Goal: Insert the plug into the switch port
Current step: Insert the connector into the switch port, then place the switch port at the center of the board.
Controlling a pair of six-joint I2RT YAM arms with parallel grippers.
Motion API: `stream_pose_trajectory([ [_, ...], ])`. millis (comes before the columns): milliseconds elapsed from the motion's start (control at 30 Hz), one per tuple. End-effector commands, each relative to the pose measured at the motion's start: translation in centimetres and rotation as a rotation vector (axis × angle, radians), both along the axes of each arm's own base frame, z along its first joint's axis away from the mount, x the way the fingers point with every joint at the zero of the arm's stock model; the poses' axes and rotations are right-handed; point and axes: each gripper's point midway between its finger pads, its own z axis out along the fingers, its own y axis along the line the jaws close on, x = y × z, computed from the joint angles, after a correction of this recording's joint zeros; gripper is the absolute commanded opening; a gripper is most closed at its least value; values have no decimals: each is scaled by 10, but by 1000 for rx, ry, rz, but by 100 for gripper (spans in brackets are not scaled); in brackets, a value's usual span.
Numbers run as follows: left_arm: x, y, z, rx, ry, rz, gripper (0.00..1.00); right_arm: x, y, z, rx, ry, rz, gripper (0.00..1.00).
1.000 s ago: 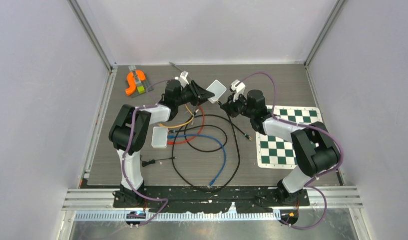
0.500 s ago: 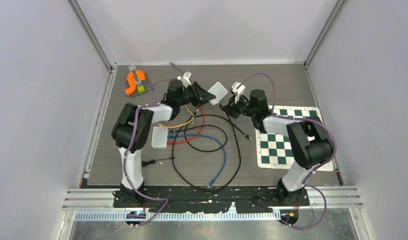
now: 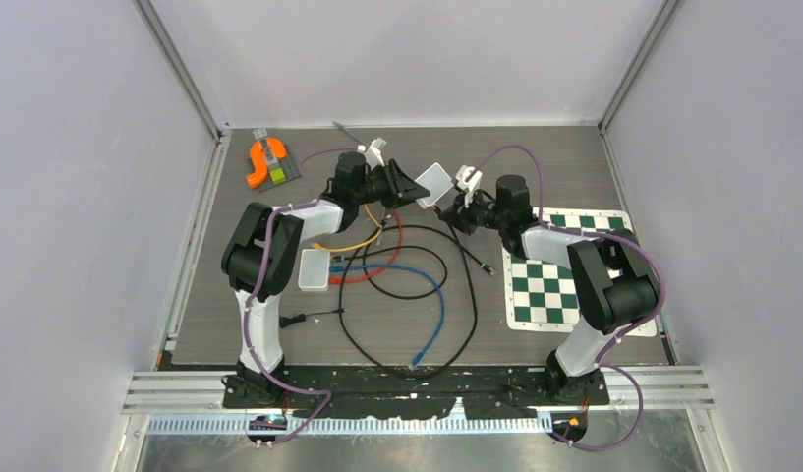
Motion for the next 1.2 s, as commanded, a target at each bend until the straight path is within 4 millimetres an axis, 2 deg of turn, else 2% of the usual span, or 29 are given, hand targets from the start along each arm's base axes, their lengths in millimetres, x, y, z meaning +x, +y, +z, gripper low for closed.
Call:
stream_pose_trajectory([
  [0,-108,-54,21,-86,144,-437,13,29,29,145,178,-502,31,5],
  [67,-88,-45,30,-88,123,-388,29,30,24,129,149,-472,1,5],
  [100,-78,-38,34,-86,115,-365,35,29,21,117,124,-447,-4,5],
  [200,-58,-23,46,-67,88,-326,47,34,11,99,80,-399,-35,5],
  [333,-47,-9,51,-42,67,-293,60,45,-5,93,52,-365,-92,5],
  [433,-49,0,42,15,78,-279,68,53,-17,92,45,-323,-131,5],
  [633,-51,16,37,21,71,-256,74,55,-37,81,-12,-248,-183,5],
  [833,-45,36,31,43,76,-202,75,60,-47,50,-116,-80,-211,5],
  [967,-33,70,15,193,96,-109,76,73,-54,44,-147,-13,-275,5],
  [1033,-25,92,8,302,96,-42,76,73,-55,31,-181,70,-292,5],
  [1167,-13,131,-6,444,138,80,76,69,-51,18,-207,165,-279,5],
])
